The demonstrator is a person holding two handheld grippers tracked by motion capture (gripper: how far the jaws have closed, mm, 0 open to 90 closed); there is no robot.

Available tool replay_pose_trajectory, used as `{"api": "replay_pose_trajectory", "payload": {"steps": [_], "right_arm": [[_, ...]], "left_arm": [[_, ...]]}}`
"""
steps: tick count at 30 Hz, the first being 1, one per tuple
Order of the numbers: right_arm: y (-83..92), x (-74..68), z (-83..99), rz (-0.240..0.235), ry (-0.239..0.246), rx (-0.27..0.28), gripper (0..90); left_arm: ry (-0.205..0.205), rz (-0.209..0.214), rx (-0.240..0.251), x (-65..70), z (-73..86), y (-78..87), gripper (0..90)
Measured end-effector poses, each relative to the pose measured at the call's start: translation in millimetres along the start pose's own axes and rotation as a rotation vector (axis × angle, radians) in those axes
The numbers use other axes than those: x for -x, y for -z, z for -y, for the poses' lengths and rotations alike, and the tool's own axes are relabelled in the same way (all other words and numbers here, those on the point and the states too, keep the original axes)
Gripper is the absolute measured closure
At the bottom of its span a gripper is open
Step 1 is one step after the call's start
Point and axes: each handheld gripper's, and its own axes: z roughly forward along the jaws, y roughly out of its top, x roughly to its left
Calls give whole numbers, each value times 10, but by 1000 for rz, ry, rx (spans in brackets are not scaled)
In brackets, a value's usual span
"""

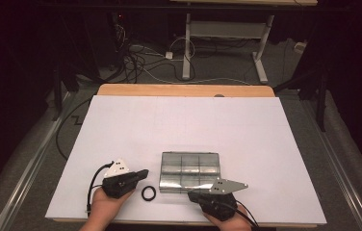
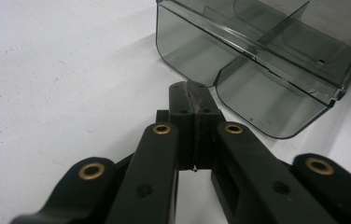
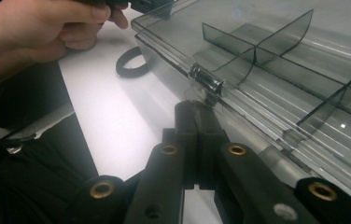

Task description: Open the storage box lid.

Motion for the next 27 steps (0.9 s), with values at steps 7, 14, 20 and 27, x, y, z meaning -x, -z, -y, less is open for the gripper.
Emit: {"api": "replay_pose_trajectory", "payload": {"steps": [7, 14, 20, 27], "right_arm": [[15, 3, -4, -3, -1, 20, 900], [34, -2, -22, -4, 5, 43, 900], [47, -3, -45, -2, 6, 52, 900], [69, -12, -89, -3, 14, 69, 900]], "left_arm": [[2, 4, -1, -5, -1, 3, 877], [3, 12, 8, 2, -7, 19, 878], [-2, 35, 17, 50, -28, 26, 878], [-13, 77, 29, 139, -62, 25, 878]]}}
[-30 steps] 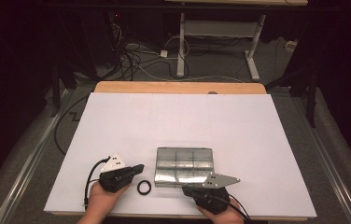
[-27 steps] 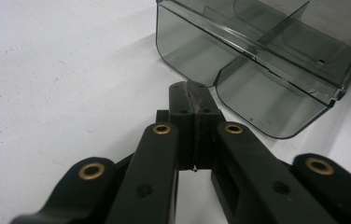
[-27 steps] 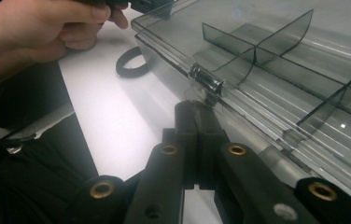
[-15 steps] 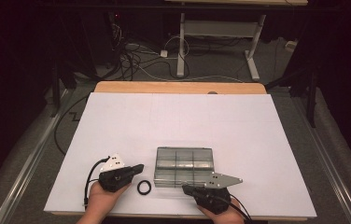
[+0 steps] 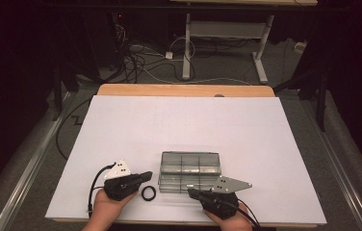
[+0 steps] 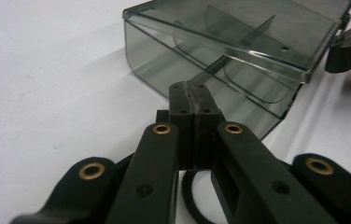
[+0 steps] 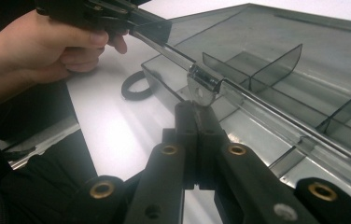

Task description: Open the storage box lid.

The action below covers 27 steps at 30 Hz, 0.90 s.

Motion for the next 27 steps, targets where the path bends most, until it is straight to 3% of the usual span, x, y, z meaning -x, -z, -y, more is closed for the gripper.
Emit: {"api": "replay_pose_trajectory", "payload": {"steps": [15, 27], "right_arm": [[16, -9, -78, 0, 13, 31, 900], [24, -15, -140, -2, 26, 48, 900]], "left_arm": [[-38, 43, 26, 153, -63, -19, 878], [-25, 89, 53, 204, -109, -69, 878]]}}
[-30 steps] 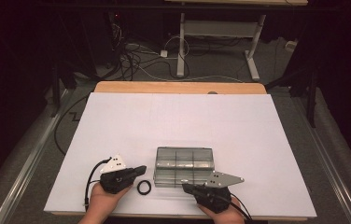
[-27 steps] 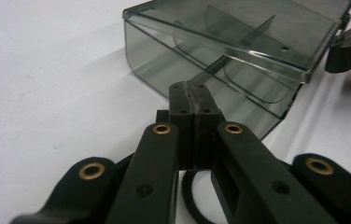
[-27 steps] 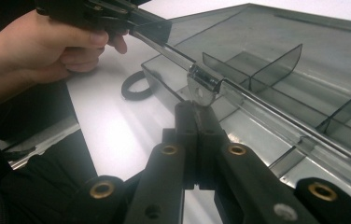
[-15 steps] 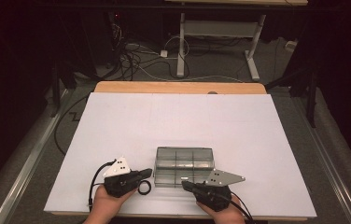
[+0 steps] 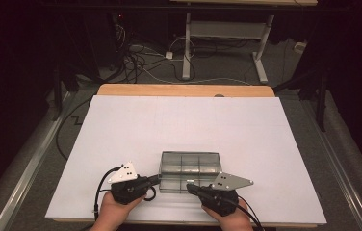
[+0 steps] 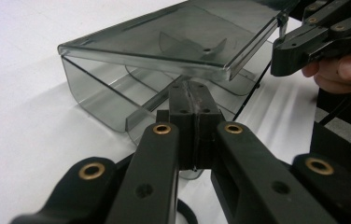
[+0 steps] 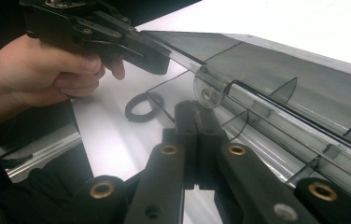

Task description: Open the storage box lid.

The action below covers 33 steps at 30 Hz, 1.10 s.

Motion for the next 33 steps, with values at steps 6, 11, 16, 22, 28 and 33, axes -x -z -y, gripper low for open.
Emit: {"api": "replay_pose_trajectory", "payload": {"steps": [6, 11, 16, 22, 28, 33], "right_arm": [[1, -1, 2, 1, 1, -2, 900], [-7, -3, 7, -1, 4, -4, 900], [-11, -7, 15, 0, 5, -8, 900], [12, 2, 30, 8, 10, -12, 900], [104, 41, 59, 29, 13, -6, 900], [215, 93, 82, 64, 4, 6, 900]], "left_arm": [[-2, 5, -1, 7, -12, -44, 878], [1, 7, 4, -8, -21, -65, 878], [0, 9, 7, -12, -27, -78, 878], [-1, 9, 16, -21, -45, -85, 878], [-6, 8, 23, -49, -79, -101, 878], [-7, 3, 31, -85, -107, -117, 878]]}}
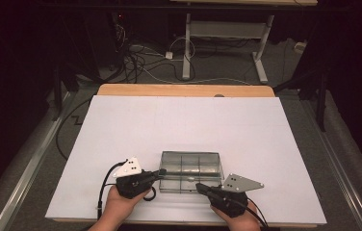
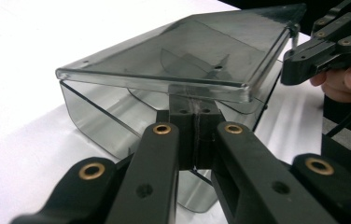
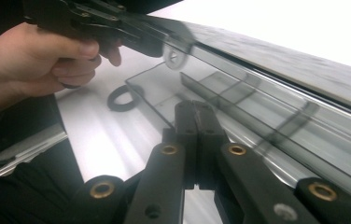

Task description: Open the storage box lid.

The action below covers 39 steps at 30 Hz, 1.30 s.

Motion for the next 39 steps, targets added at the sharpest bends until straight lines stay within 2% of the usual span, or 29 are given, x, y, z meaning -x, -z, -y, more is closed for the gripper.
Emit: {"api": "replay_pose_trajectory", "payload": {"steps": [20, 23, 26, 34, 39], "right_arm": [[385, 292, 105, 153, -49, 39, 900], [412, 345, 124, 175, -53, 37, 900], [439, 394, 138, 193, -61, 39, 900], [453, 520, 184, 233, -79, 26, 900], [431, 610, 201, 243, -89, 22, 900]], "left_arm": [[-9, -12, 9, -110, -59, -58, 878], [-8, -11, 8, -120, -61, -66, 878], [-26, -18, 10, -122, -71, -81, 878], [-26, -11, 11, -146, -112, -155, 878], [-39, -16, -9, -154, -106, -181, 878]]}}
